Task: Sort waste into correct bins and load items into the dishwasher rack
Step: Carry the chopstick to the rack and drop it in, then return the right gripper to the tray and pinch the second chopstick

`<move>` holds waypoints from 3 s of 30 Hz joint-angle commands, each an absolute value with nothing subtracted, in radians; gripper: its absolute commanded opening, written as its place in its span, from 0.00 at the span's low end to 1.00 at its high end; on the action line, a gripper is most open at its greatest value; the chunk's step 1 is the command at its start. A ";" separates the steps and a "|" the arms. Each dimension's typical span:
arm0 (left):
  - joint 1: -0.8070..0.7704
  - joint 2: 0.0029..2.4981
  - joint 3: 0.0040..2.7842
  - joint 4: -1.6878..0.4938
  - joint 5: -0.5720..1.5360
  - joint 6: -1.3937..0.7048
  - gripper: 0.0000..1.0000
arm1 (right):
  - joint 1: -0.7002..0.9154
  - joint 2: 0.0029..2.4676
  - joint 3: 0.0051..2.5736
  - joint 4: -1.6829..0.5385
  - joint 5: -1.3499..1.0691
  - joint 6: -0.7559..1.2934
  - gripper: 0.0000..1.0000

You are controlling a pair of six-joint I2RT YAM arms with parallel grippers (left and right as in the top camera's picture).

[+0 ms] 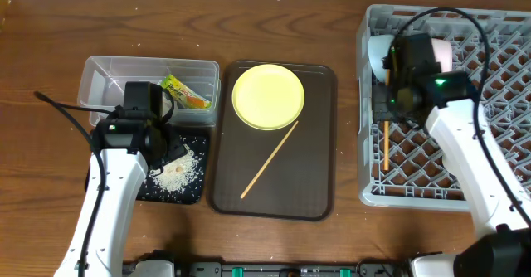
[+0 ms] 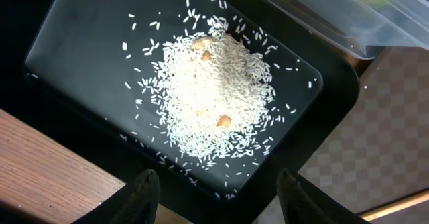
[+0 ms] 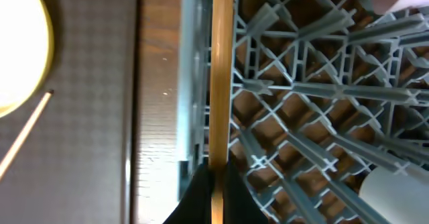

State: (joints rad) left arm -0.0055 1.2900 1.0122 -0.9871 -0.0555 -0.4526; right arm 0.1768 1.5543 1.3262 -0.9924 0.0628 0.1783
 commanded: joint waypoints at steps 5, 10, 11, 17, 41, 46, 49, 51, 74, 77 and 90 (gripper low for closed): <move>0.000 1.287 1.023 -0.989 -0.060 -0.466 0.59 | 0.149 1.625 1.327 -0.987 0.033 0.096 0.05; 0.000 1.287 1.023 -0.990 -0.060 -0.466 0.59 | 0.150 1.634 1.327 -0.965 0.033 0.096 0.50; 0.000 1.287 1.023 -0.990 -0.060 -0.466 0.59 | 0.150 1.632 1.328 -0.958 0.030 0.096 0.58; 0.000 1.287 1.023 -0.990 -0.060 -0.466 0.59 | 0.162 1.606 1.342 -0.911 -0.075 0.097 0.63; 0.000 1.287 1.023 -0.990 -0.060 -0.466 0.59 | 0.702 1.806 1.345 -0.793 -0.153 0.531 0.68; 0.000 1.287 1.023 -0.990 -0.060 -0.466 0.59 | 0.755 1.900 1.345 -0.793 -0.100 0.628 0.66; 0.000 1.287 1.023 -0.991 -0.060 -0.466 0.59 | 0.774 1.950 1.345 -0.793 -0.084 0.693 0.66; 0.000 1.287 1.023 -0.991 -0.060 -0.466 0.59 | 0.786 1.980 1.345 -0.789 -0.063 0.726 0.65; 0.000 1.287 1.023 -0.990 -0.044 -0.466 0.59 | 0.794 2.037 1.345 -0.779 0.000 0.793 0.56; 0.000 1.287 1.023 -0.990 -0.044 -0.466 0.59 | 0.794 2.037 1.345 -0.744 -0.001 0.793 0.56; 0.000 1.287 1.023 -0.994 -0.041 -0.466 0.59 | 0.802 2.048 1.345 -0.698 0.067 0.809 0.55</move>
State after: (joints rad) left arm -0.0055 1.2900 1.0122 -0.9882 -0.0475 -0.4526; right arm 0.7860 2.0151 1.3399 -0.6991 0.0044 0.7795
